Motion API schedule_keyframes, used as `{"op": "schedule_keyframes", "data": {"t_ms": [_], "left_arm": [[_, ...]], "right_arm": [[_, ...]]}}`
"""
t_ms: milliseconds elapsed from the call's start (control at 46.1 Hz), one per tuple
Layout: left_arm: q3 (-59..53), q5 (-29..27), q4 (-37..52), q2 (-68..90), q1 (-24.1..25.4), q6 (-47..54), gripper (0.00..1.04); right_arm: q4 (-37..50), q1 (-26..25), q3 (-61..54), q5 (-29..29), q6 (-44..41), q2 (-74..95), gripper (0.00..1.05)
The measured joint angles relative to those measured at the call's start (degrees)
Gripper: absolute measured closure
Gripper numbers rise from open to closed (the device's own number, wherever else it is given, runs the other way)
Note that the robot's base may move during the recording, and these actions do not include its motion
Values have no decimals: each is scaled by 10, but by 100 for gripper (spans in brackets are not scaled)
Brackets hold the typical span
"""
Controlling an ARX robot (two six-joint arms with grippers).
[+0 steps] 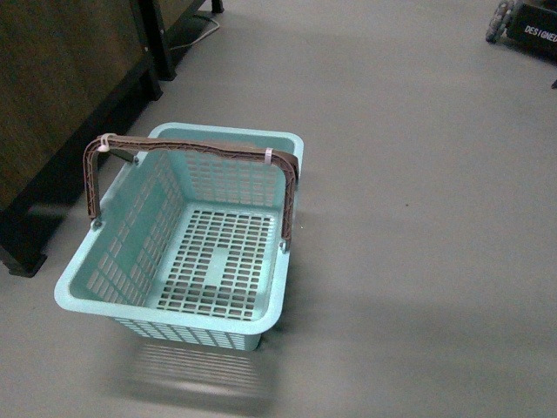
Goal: Pick mango and avocado into basket
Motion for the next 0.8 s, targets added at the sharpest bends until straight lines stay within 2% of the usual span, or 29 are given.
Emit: {"op": "schedule_keyframes", "data": {"t_ms": [87, 173, 325, 542, 672, 802], "left_arm": [[26, 34, 107, 156, 2, -109, 7], [53, 28, 197, 305, 3, -191, 7], [111, 30, 304, 541, 0, -301, 7], [231, 19, 382, 806, -38, -390, 7], [315, 23, 435, 876, -67, -414, 7], [398, 27, 439, 950, -87, -432, 7]], "right_arm": [[0, 0, 0, 0, 0, 0, 8], [0, 0, 0, 0, 0, 0, 8], [0, 0, 0, 0, 0, 0, 8], [0, 0, 0, 0, 0, 0, 8], [0, 0, 0, 0, 0, 0, 8], [0, 0, 0, 0, 0, 0, 8]]}}
